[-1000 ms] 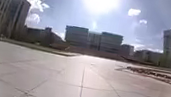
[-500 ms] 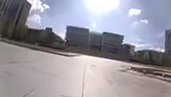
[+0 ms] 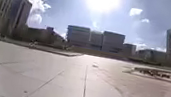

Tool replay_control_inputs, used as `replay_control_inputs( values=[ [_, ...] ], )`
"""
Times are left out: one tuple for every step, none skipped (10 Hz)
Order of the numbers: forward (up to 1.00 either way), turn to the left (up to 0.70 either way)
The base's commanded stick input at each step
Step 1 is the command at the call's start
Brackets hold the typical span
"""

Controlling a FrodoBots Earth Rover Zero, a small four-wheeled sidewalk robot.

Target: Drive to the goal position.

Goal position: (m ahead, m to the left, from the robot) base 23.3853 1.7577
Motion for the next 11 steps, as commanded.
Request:
replay_control_inputs(
  values=[
    [1.00, 0.01],
    [1.00, 0.01],
    [1.00, 0.01],
    [1.00, 0.01],
    [1.00, 0.01],
    [1.00, 0.01],
    [1.00, 0.01],
    [1.00, 0.01],
    [1.00, 0.01],
    [1.00, 0.01],
    [1.00, 0.01]
  ],
)
